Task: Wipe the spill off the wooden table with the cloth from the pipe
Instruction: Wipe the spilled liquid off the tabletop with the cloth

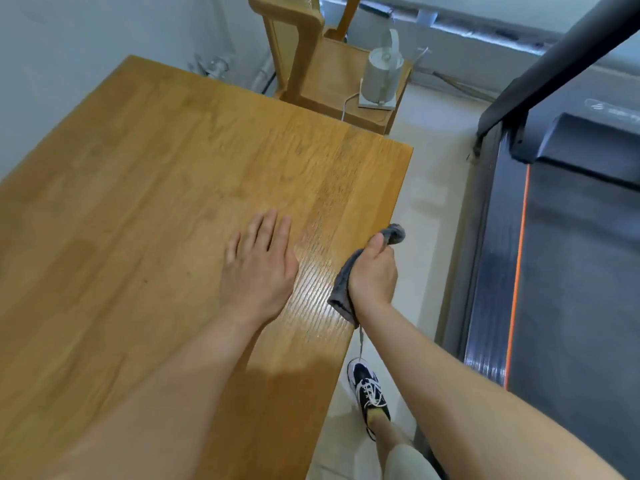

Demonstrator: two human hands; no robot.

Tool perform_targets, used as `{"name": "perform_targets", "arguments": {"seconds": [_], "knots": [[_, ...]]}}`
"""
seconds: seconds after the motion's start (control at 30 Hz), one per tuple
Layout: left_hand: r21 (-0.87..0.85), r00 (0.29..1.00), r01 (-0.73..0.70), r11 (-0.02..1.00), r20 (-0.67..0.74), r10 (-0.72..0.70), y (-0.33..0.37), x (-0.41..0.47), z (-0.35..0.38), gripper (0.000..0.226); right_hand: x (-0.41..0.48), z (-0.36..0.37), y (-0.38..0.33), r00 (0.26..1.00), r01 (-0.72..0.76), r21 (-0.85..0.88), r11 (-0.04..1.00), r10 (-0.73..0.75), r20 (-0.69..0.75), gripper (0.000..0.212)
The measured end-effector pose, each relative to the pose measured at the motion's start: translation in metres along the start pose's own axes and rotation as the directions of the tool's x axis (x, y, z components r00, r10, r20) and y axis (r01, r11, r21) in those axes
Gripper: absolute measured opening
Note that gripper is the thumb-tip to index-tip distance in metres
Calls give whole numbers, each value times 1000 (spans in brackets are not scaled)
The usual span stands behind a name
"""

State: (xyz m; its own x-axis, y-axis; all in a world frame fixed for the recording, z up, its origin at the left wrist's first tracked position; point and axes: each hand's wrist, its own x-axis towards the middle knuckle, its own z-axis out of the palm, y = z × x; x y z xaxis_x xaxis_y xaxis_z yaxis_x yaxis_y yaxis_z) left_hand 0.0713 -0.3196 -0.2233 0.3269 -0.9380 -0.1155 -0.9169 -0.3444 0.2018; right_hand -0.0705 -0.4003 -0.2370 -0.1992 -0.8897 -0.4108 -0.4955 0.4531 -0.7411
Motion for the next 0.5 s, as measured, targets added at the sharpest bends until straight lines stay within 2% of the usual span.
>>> {"name": "perform_targets", "arguments": {"seconds": [0.23,0.33,0.5], "knots": [[5,999,-39,999,-12,39,-50,-160,13,58,-128,8,69,999,29,-66,997,-30,-23,54],[9,999,-47,999,-20,47,-60,-194,15,58,-177,5,96,999,45,-111,993,-45,0,51],[-49,997,-42,998,-63,38,-62,-196,14,56,-142,7,77,998,45,-159,986,-53,-46,48]]}}
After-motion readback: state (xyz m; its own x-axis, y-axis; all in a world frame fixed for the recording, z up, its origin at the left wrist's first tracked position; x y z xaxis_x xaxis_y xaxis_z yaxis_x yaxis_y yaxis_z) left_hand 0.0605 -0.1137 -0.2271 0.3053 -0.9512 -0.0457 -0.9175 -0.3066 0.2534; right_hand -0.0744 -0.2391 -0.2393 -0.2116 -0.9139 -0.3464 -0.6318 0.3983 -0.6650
